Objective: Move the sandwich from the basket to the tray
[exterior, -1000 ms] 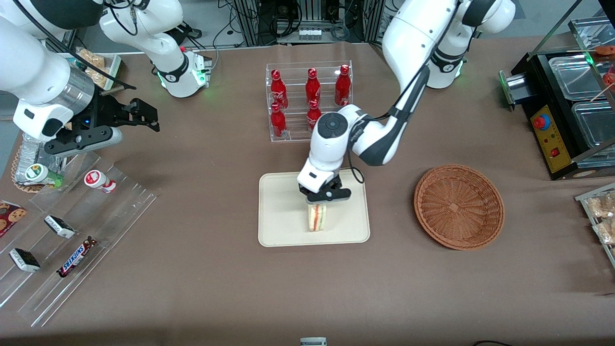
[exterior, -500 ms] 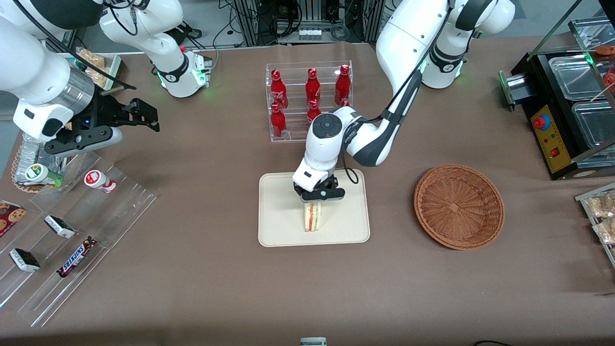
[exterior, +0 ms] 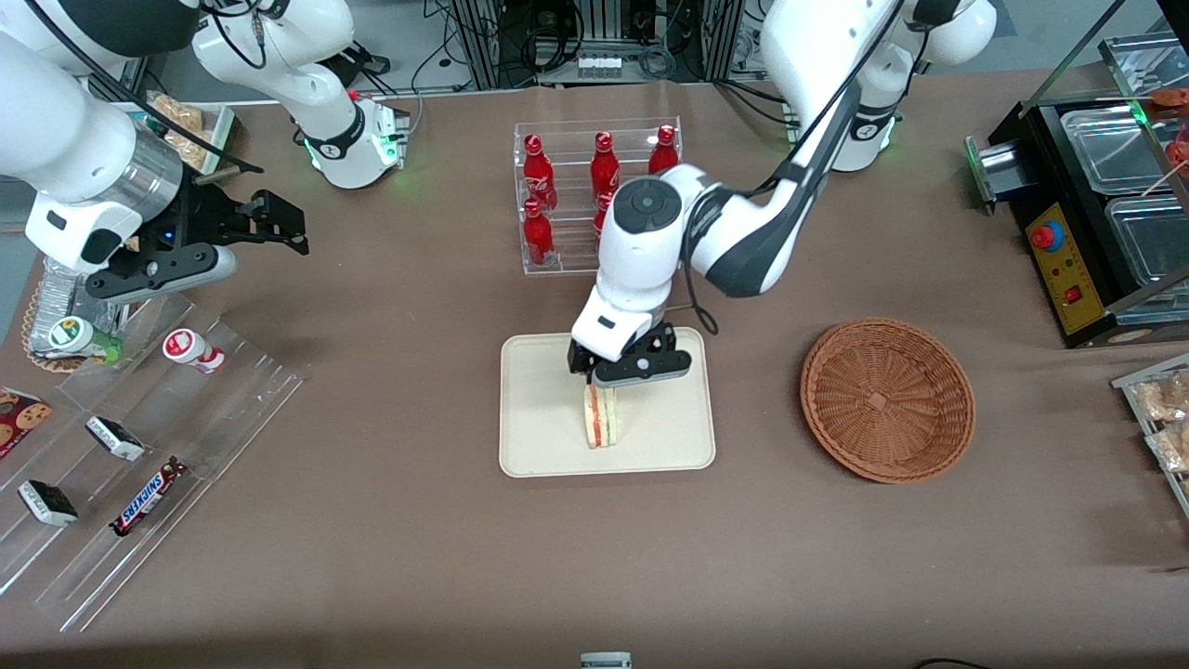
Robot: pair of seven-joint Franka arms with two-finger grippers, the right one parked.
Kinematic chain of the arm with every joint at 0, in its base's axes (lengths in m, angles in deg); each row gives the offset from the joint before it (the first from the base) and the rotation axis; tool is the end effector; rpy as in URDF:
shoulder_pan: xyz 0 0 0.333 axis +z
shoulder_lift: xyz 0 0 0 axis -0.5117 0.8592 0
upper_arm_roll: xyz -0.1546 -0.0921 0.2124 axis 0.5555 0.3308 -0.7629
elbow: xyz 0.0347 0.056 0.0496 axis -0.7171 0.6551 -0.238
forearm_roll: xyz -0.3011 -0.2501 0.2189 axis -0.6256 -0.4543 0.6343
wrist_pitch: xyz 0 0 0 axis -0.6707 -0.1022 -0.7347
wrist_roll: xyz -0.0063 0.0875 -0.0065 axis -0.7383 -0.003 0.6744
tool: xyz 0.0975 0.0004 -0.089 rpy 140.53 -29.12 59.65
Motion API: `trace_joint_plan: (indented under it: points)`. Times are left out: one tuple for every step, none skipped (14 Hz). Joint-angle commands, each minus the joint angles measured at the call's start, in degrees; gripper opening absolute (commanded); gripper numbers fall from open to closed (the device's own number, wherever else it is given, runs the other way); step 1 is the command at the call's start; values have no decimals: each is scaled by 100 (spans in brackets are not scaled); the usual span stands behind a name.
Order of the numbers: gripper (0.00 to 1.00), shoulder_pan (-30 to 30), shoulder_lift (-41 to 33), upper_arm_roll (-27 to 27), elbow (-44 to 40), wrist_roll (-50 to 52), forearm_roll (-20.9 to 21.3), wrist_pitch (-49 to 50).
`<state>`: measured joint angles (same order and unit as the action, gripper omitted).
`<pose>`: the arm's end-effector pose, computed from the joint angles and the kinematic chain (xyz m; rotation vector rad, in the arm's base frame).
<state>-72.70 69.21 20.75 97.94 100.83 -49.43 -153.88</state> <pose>0.5683 -0.4913 0.3061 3.0250 0.2732 0.2810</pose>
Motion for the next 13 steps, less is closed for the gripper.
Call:
trace_joint_plan:
  points:
    - [100,454,-483,32,120,-701,8,801]
    - [100,683,-589,58,138,-800,-10,1153]
    - [100,842,-695,58,164,-836,-123,1391]
    - [100,1148,-861,49,312,-1132,-220,1463]
    - [100,1412,-1063,58,566,-1605,-300,1490]
    - [100,1650,-1326,49,830,-2105,-483,1508]
    - [100,1939,-1546,49,1024,-2476,-624,1569]
    - [100,2247,-1740,49,1165,-2845,-713,1708]
    - [100,2458,-1864,49,1193,-3179,-722,1901]
    - [100,2739,-1960,49,1184,-3548,-722,2164]
    - [100,2959,-2083,49,1184,-3874,-722,2350]
    - [100,3197,-2224,41,1184,-4199,-722,2552]
    - [100,3390,-2364,32,1184,-4455,-722,2719]
